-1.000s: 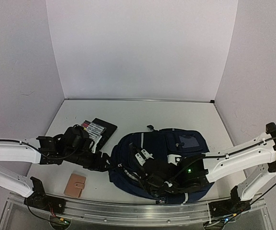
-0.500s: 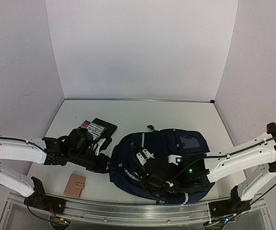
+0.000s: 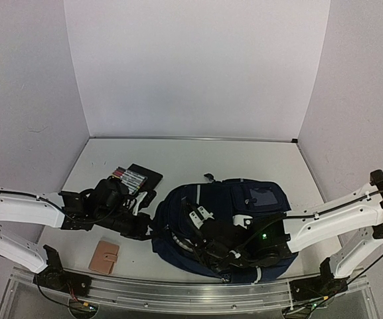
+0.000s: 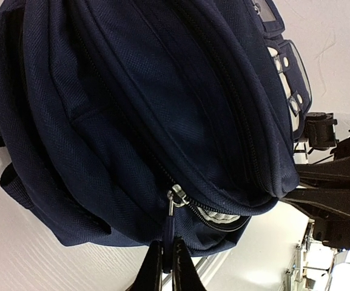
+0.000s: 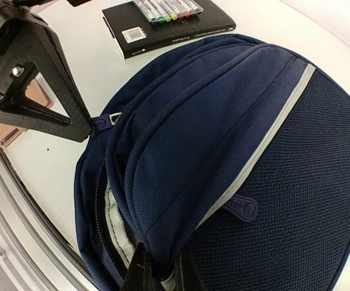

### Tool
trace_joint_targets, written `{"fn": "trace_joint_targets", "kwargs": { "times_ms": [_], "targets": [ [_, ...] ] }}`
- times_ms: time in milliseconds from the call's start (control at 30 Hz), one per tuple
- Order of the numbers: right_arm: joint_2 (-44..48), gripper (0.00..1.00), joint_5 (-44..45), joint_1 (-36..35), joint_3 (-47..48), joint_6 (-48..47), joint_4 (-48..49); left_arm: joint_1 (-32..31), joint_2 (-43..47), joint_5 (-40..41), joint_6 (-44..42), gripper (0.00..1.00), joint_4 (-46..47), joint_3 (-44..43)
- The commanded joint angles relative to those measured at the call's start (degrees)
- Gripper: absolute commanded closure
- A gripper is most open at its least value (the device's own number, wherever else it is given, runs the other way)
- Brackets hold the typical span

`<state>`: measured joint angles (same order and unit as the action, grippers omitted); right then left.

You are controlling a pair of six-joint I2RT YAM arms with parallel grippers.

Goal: Pack the student bag
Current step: Unzip the student bag at the center of the board.

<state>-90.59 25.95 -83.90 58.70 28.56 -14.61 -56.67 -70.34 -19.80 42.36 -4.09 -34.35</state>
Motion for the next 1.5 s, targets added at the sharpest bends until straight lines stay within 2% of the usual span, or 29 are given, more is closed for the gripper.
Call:
{"fn": "trace_joint_targets", "kwargs": {
  "times_ms": [0, 200, 333, 467, 567, 667, 733, 900, 967, 1067, 1100, 1267, 1467],
  "targets": [
    [2.1, 0.93, -0.8, -0.04, 1.28, 1.64, -1.21, 0.25, 1.49, 1.51, -0.12, 1.0, -1.13, -0.62],
    [-1.12, 0.52, 0.9, -0.04, 7.06, 0.95, -3.5, 0.25, 3.96, 1.17, 0.29, 1.0, -1.24, 0.28],
    [-5.84, 0.31, 3.32, -0.04, 11.97, 0.49, -5.9, 0.25, 4.39, 0.63, 0.3, 1.0, -1.28, 0.33],
    [-10.02, 0.16, 6.06, 0.05, 15.89, 0.44, -7.39, 0.25, 4.49, 0.38, 0.12, 1.0, -1.56, 0.25],
    [-13.22, 0.14, 8.48, 0.32, 18.56, 1.35, -9.38, 0.25, 4.59, 0.38, 0.1, 1.0, -1.72, 0.24],
    [-16.46, 0.17, 10.59, 1.04, 20.95, 2.96, -12.74, 0.25, 4.86, 0.38, 0.13, 1.0, -1.81, 0.25],
    [-18.05, 0.25, 12.69, 1.44, 22.07, 4.76, -15.32, 0.25, 5.14, 0.53, 0.14, 1.0, -2.12, 0.24],
    [-18.57, 0.59, 15.76, 1.81, 22.73, 6.97, -18.34, 0.25, 5.39, 5.08, 0.41, 1.0, -6.03, -1.3],
    [-18.3, 0.76, 15.87, 1.81, 22.55, 6.81, -18.55, 0.26, 4.55, 8.46, 0.53, 1.0, -9.04, -2.92],
    [-16.86, 0.96, 14.78, 1.78, 21.62, 6.49, -18.61, 0.27, 2.86, 12.56, 1.29, 1.0, -11.44, -4.95],
    [-16.17, 0.99, 14.32, 1.73, 21.12, 6.39, -18.61, 0.32, 2.06, 14.14, 1.58, 1.0, -12.21, -5.89],
    [-11.31, 1.0, 11.18, 1.6, 17.33, 5.36, -17.45, 1.41, -1.08, 22.83, 2.94, 1.0, -16.9, -9.69],
    [-4.87, 1.0, 4.91, 0.77, 11.37, 2.62, -13.54, 5.96, -3.35, 22.9, 1.73, 1.0, -14.35, -11.17]
  ]
}}
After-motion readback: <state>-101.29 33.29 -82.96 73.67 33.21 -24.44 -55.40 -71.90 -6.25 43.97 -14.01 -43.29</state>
